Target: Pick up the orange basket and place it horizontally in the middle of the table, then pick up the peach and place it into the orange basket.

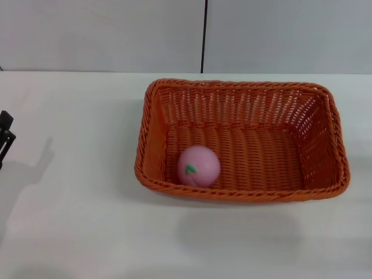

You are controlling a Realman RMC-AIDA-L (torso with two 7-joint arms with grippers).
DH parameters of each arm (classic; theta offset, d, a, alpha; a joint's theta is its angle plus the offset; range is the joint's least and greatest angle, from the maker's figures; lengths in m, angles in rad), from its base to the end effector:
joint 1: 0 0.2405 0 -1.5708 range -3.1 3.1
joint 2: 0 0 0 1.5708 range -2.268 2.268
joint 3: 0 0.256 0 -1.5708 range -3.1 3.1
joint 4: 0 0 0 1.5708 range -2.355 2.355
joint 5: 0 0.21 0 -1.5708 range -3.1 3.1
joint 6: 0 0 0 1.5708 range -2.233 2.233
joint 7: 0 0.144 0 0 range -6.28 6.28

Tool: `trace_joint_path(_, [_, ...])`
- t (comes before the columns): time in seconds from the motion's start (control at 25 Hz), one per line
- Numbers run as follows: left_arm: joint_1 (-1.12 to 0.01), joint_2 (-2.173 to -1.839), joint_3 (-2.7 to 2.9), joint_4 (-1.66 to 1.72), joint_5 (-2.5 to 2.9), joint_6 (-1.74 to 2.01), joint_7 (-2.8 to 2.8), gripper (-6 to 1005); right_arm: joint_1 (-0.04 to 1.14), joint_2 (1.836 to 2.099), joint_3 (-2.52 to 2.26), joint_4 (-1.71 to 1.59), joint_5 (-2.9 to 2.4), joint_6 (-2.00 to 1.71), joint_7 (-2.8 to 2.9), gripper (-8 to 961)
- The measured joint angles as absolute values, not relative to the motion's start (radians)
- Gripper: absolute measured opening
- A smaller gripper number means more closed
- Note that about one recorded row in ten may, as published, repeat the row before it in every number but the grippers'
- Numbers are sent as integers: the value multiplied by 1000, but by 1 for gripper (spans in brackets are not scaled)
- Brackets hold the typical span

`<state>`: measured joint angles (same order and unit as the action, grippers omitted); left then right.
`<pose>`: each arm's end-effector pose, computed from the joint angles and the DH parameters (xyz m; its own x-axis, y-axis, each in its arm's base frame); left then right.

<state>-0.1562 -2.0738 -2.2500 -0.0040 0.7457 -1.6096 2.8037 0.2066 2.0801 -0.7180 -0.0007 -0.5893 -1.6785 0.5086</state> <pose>-0.3714 0.2045 0.0108 0.6564 -0.1210 0.7447 0.7208 -0.1910 -0.6663 0.3744 0.2198 0.0535 0.4850 0.3243 -0.8122 -0.8587 0.0006 -0.5125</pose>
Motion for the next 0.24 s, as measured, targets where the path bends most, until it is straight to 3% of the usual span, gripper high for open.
trace_joint_path(0.24, [-163,-2074,-2248,0,745,-1609,2798,818,210,2079,-718,13,-618,-1674,512,636])
